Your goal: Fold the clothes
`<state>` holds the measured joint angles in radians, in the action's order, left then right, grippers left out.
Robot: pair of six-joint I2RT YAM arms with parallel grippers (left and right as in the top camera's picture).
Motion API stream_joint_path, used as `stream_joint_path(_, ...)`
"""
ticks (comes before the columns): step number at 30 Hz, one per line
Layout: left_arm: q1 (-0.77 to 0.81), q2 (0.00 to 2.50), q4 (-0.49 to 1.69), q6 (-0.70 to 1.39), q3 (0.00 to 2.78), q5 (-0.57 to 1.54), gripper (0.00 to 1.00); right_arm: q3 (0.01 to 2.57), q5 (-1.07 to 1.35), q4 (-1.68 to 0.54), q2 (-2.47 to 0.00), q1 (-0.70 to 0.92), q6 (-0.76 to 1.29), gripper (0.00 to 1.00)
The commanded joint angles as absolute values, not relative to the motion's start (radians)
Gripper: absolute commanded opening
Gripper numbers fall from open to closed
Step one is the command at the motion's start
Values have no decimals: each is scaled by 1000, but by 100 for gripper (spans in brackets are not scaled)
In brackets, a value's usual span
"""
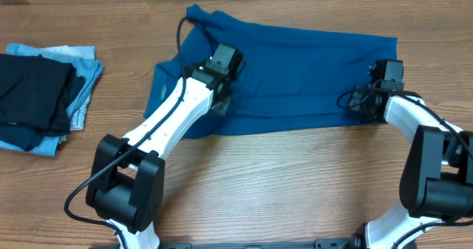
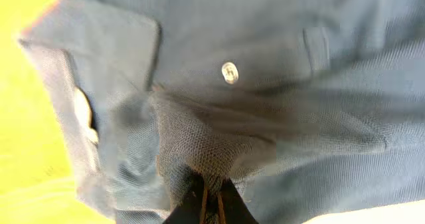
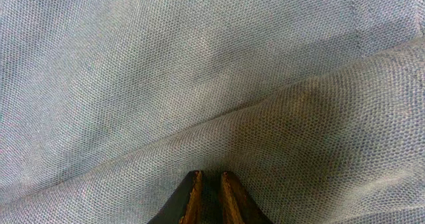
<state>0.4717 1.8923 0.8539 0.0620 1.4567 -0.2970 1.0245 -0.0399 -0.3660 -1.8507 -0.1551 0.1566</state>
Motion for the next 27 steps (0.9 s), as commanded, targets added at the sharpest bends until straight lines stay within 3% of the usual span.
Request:
stream_joint_path(1,476,1879,804,54,1491,-348,8,1015,-43,-355,-1872,-165,156,15)
stream_joint_path(13,416,1993,585,48,1489,-347,13,1076,-20,-349,-1872,-164,155,15)
stream_joint_path(17,411,2069,524,49,1489,-349,7,1102,-14,-363,-1870,-164,150,15)
stream_joint_path(23,411,2066,466,52,1494,-443,8,1323,202,-675,-1861,-161,-9,15)
stream_joint_path(27,411,2066,466,63,1522,-449,8,1338,212,-818,-1861,-141,19,15)
